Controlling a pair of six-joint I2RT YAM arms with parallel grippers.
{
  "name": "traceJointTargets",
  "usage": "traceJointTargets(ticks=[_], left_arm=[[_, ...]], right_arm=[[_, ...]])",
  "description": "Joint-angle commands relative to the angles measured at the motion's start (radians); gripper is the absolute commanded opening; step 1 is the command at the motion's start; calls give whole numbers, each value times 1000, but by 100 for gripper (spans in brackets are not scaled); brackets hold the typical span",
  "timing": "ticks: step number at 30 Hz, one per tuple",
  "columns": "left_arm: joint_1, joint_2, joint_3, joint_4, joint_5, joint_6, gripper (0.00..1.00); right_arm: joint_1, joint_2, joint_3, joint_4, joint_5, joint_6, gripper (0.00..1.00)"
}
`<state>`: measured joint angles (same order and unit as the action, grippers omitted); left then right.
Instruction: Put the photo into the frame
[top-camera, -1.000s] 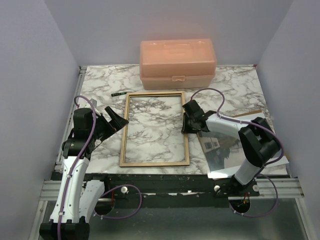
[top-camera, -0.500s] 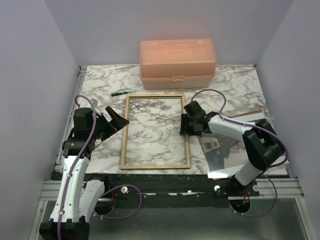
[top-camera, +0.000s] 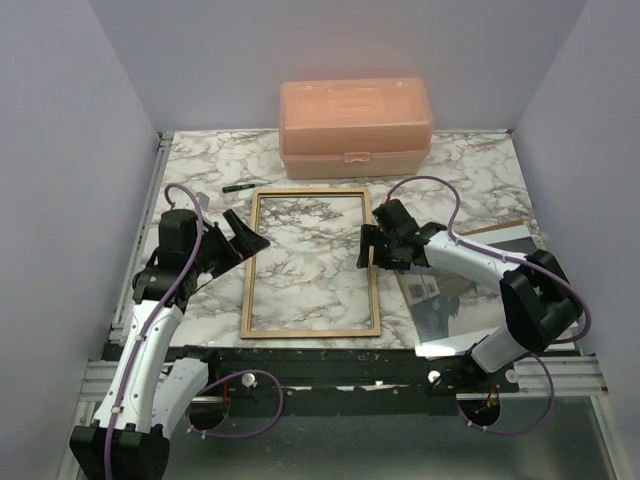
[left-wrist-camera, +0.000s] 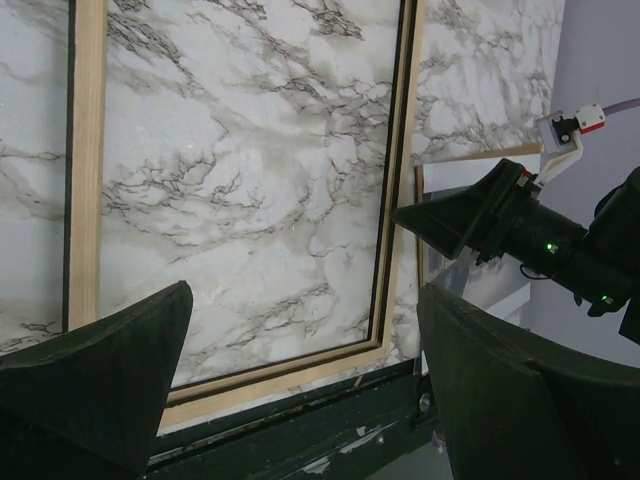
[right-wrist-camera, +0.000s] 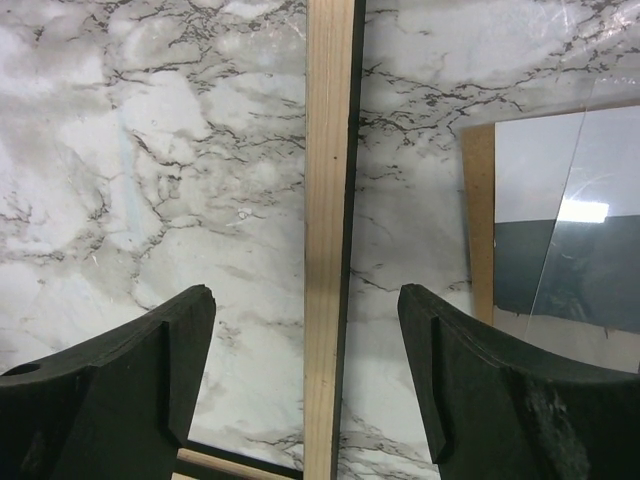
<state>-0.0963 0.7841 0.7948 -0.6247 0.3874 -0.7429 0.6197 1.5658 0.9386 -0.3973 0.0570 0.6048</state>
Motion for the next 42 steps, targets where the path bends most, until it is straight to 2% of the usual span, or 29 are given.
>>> traceJointTargets(ticks=[1, 15, 21, 26, 32, 42], left_arm=[[-58, 44, 12, 75, 20, -37, 97], [-338, 377, 99, 182, -42, -113, 97], [-454, 543, 193, 192, -67, -127, 97], [-525, 635, 304, 139, -94, -114, 97], [-559, 664, 361, 109, -118, -111, 97], [-566, 671, 383, 94, -127, -110, 97]], right_arm=[[-19, -44, -13, -44, -26, -4, 81], [-244, -153, -124, -69, -124, -14, 87], [-340, -224, -154, -103, -26, -16, 92], [-372, -189, -147, -123, 86, -29, 98], [-375, -73, -128, -100, 72, -37, 100], [-373, -13, -143, -17, -125, -55, 100]])
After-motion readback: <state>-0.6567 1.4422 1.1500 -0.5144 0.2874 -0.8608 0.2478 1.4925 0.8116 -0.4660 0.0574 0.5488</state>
